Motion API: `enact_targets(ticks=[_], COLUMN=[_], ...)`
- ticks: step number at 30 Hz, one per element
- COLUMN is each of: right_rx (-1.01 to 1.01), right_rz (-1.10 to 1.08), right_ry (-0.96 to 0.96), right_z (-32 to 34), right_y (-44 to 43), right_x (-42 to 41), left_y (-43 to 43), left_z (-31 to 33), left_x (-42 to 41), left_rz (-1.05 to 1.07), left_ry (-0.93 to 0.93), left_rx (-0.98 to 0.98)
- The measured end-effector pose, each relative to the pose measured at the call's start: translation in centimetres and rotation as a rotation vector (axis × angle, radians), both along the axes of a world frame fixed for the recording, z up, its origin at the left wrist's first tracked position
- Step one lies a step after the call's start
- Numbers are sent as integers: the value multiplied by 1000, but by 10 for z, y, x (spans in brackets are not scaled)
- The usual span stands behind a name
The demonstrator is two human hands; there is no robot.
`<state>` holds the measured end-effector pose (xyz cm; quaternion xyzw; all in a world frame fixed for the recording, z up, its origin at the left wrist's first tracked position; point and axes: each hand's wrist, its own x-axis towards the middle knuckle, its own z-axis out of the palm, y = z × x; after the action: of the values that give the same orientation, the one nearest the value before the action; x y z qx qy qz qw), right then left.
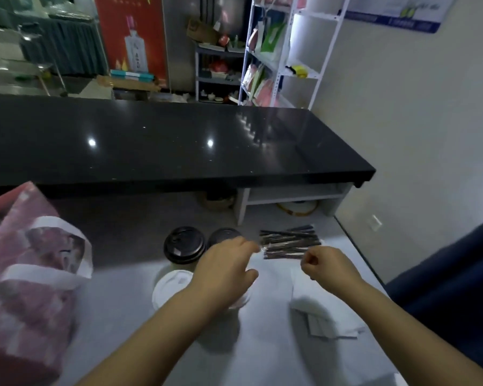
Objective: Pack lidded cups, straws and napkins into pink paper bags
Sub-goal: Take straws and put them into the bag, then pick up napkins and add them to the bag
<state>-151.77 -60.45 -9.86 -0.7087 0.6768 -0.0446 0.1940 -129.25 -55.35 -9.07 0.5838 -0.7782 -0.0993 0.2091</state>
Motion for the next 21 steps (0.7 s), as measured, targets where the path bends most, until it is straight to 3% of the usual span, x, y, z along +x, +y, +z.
enact_targets(ticks=[5,13,21], right_rx=[110,-60,-89], right_rz=[104,251,-81], right_ry=[99,219,-273], right_z=[-42,-99,-88], right_y=[13,28,26], right_x=[-63,-80,-102], left_y=[-18,-37,-42], left_z=[-18,-67,-100], left_x=[-59,-110,-123], left_rz=[-98,-111,-62], left_ry=[18,-192,-166], left_rx=[69,316,436])
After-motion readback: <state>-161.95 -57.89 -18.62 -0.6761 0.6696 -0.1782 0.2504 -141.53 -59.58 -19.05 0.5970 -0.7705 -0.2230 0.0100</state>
